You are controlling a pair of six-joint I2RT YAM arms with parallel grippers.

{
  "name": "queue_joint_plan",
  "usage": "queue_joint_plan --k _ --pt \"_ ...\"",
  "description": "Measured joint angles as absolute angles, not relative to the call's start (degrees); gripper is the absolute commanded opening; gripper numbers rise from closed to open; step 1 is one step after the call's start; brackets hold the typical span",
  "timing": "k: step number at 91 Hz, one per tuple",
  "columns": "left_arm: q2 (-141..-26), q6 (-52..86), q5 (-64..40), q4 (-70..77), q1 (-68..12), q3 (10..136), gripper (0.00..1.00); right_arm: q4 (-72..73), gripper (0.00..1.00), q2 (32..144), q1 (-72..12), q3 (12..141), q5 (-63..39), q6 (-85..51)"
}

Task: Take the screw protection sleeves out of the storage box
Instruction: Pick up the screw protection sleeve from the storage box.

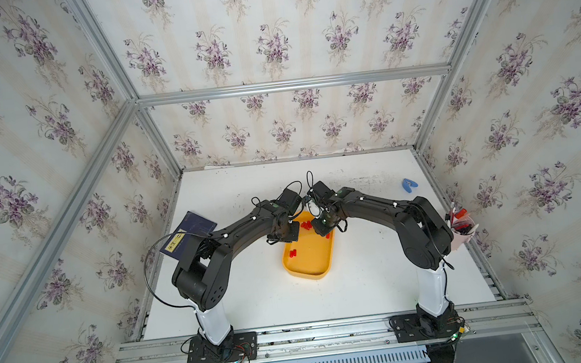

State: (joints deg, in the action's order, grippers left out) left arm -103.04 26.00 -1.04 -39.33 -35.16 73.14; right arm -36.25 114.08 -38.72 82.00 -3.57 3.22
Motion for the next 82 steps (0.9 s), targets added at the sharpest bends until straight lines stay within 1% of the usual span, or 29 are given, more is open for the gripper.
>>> queue_joint_plan --k 54,82 --pt "-103.0 26.2 -1.9 -38.7 -35.2 73.4 0.17 -39.2 0.31 117.0 -38.7 84.0 -2.1 3.0" --pt "-103.0 26.2 -2.1 -38.3 -35.2 73.6 0.18 -39.9 0.22 117.9 -38.4 84.4 -2.0 3.0"
